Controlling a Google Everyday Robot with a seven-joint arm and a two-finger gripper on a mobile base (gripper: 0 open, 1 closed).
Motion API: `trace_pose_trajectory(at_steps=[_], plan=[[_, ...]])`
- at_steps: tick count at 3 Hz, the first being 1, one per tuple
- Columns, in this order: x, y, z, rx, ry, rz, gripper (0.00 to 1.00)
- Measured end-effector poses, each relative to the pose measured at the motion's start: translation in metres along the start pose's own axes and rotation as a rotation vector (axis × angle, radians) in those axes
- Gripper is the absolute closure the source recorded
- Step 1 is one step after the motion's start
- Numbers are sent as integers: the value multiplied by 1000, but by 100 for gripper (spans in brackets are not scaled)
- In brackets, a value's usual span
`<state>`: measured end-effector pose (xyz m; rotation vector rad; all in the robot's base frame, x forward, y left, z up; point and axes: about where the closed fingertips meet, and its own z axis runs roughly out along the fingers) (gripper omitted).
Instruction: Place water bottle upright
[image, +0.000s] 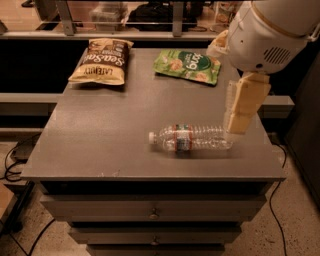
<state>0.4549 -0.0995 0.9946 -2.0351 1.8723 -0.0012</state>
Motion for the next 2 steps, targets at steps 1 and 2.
trace_pose_trajectory(at_steps=[1, 2], plan=[[8, 2, 7, -19, 28, 46, 0], [3, 2, 31, -39, 24, 60, 0]])
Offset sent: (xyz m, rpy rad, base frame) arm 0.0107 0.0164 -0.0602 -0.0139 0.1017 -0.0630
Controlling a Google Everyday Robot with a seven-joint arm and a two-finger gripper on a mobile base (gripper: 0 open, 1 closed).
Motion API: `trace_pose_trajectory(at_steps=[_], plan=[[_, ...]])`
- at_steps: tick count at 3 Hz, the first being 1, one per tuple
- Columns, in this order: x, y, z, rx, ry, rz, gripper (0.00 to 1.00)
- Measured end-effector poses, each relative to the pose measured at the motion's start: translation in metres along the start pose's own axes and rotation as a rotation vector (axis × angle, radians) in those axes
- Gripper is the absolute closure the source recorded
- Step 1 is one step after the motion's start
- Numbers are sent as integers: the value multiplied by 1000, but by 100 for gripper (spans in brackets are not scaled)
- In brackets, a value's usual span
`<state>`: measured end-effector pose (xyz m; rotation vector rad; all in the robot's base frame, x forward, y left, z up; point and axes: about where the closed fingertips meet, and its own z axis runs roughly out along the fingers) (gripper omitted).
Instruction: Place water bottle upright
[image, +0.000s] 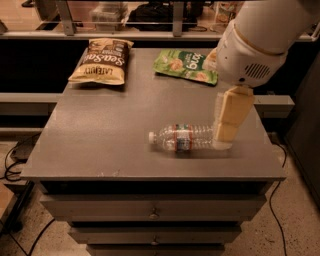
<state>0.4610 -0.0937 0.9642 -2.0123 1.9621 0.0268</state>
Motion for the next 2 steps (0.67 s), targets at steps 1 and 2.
trace_pose_trajectory(at_steps=[1, 2], plan=[[-6, -1, 26, -10, -4, -5, 0], [-7, -3, 55, -25, 13, 1, 0]])
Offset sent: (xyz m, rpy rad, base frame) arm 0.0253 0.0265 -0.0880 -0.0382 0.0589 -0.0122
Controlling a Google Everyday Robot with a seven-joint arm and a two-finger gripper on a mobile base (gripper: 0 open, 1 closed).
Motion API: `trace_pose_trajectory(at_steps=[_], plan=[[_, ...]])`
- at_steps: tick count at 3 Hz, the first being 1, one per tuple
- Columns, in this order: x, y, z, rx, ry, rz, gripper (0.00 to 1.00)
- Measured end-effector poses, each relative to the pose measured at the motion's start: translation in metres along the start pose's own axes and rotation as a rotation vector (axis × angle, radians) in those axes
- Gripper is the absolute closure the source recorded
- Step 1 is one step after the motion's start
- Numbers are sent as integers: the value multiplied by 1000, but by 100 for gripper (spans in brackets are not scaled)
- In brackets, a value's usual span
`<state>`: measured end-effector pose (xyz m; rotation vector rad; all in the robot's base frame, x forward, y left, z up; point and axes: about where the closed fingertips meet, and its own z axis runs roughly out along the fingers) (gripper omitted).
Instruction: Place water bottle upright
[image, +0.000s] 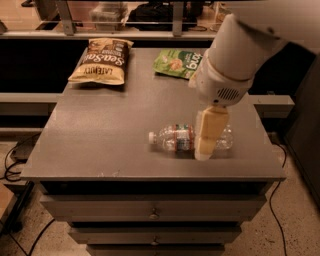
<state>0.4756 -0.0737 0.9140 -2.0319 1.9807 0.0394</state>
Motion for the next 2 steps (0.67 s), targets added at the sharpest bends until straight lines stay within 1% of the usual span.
trace_pose_trajectory(at_steps=[1, 2], plan=[[3, -1, 27, -22, 33, 10, 0], [4, 0, 50, -52, 41, 26, 0]])
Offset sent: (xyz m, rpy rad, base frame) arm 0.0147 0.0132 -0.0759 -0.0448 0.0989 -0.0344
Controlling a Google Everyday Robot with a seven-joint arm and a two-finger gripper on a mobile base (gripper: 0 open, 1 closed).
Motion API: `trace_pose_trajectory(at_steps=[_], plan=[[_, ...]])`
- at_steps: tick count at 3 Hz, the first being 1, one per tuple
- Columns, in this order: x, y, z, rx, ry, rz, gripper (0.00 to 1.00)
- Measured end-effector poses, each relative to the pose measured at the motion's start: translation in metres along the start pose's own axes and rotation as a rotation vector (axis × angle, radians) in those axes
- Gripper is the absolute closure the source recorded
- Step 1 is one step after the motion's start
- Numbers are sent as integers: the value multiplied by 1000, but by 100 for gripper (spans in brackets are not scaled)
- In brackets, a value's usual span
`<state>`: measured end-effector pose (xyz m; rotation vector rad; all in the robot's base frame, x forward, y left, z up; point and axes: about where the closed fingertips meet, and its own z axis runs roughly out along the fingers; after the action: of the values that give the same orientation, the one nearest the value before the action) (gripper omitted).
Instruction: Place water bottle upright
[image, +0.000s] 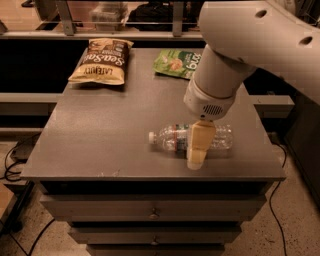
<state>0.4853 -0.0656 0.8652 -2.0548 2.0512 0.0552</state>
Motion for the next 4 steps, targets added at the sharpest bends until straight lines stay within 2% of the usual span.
trace_pose_trajectory(at_steps=[1, 2, 4], plan=[[-3, 4, 19, -36, -14, 20, 0], [-7, 9, 29, -63, -35, 33, 17], [-11, 13, 36, -89, -63, 57, 64]])
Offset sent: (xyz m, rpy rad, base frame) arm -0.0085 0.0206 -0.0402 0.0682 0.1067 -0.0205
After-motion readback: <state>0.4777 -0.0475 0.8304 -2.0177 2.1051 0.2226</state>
